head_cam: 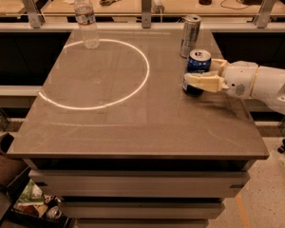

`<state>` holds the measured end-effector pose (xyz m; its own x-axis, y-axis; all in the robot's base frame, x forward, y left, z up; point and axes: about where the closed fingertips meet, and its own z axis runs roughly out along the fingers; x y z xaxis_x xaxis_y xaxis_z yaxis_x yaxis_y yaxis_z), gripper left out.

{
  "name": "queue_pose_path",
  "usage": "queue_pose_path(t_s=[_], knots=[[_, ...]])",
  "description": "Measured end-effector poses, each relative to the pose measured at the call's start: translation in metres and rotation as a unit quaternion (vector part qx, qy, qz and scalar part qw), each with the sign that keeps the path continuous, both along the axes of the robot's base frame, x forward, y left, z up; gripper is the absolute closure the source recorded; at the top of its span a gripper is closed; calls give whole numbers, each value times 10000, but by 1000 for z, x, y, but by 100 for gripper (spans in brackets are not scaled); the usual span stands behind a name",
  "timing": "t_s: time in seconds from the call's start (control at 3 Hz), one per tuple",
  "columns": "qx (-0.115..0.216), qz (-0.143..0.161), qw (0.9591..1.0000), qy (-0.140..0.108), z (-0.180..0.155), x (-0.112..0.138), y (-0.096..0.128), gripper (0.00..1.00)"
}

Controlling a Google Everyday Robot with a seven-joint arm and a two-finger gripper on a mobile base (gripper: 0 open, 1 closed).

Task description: Move pepsi can near water bottle

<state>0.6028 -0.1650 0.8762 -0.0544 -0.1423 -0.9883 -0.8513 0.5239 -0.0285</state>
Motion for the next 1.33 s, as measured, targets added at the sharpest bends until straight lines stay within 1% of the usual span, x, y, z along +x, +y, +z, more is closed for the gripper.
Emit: queue_pose_path(t_s=[0.33, 0.67, 1.0, 1.33], knots=[[3, 23, 10000, -1, 0, 0, 3, 100], [3, 24, 10000, -2, 0, 0, 3, 100], [8, 9, 10000, -53, 15, 11, 22, 100], [-167, -94, 9995, -233, 40, 29, 57, 100]])
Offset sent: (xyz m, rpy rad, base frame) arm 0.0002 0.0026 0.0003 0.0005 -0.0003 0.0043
